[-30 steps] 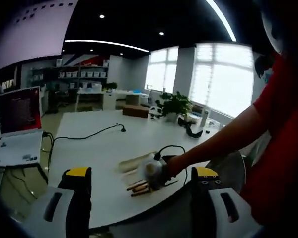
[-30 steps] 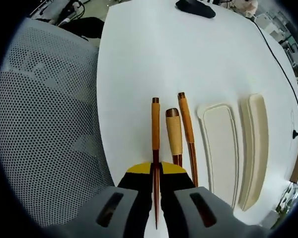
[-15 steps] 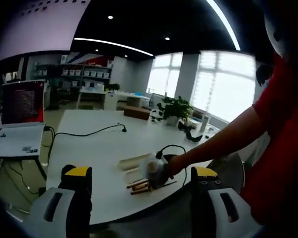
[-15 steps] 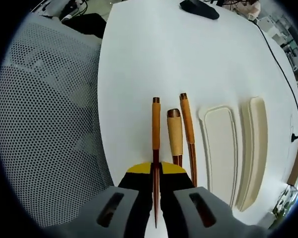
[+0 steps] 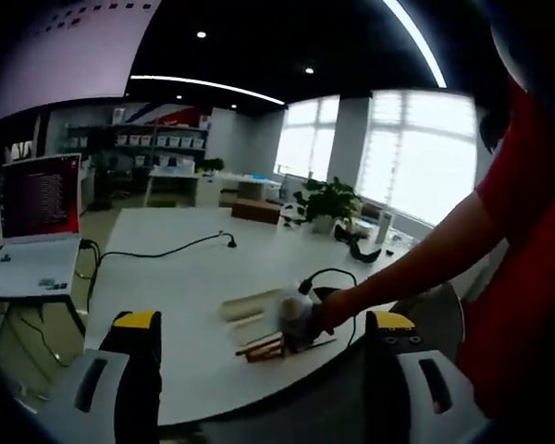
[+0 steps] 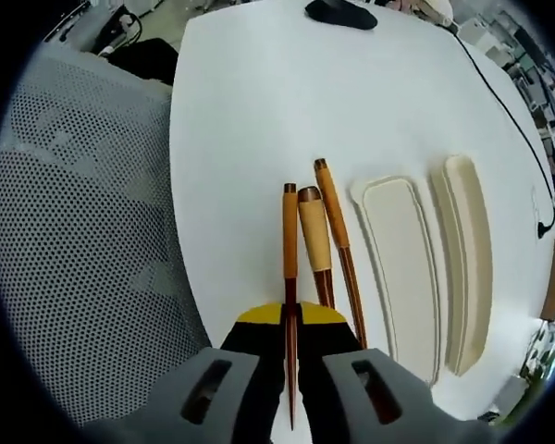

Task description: Arrange the utensils inside the cutlery case until each visible utensil rests in its matching compartment.

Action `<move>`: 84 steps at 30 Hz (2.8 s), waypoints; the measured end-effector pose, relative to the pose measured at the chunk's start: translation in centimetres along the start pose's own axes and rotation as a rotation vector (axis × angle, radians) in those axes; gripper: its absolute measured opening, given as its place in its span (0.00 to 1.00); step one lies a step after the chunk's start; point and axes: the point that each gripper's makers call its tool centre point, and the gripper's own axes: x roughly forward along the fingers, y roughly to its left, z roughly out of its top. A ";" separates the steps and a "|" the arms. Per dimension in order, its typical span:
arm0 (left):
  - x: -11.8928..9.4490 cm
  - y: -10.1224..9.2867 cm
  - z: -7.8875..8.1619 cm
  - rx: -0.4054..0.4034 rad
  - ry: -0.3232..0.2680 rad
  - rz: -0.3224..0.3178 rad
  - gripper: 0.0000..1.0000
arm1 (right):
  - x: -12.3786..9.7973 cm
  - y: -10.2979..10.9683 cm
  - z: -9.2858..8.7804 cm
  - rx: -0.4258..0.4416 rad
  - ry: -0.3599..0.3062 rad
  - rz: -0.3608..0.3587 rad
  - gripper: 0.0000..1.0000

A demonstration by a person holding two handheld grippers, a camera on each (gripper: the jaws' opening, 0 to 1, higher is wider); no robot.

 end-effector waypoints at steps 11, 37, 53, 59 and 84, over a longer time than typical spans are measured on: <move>0.9 2.6 0.9 -0.070 -0.052 0.041 0.94 | -2.1 -0.3 -1.9 -0.084 0.016 -0.032 0.00; 1.8 1.9 0.5 -0.008 0.005 -0.004 0.91 | -6.4 -2.2 -3.2 -0.191 -0.008 -0.029 0.00; 1.8 2.2 0.0 -0.012 0.024 0.002 0.90 | -8.8 -3.5 -3.2 -0.239 0.026 -0.023 0.00; 1.7 2.2 -0.4 -0.013 0.031 0.008 0.90 | -8.9 -3.8 -3.1 -0.231 0.022 -0.017 0.00; 0.1 3.1 -2.4 0.006 0.072 0.063 0.90 | -12.3 -8.0 -1.4 -0.225 -0.027 0.012 0.01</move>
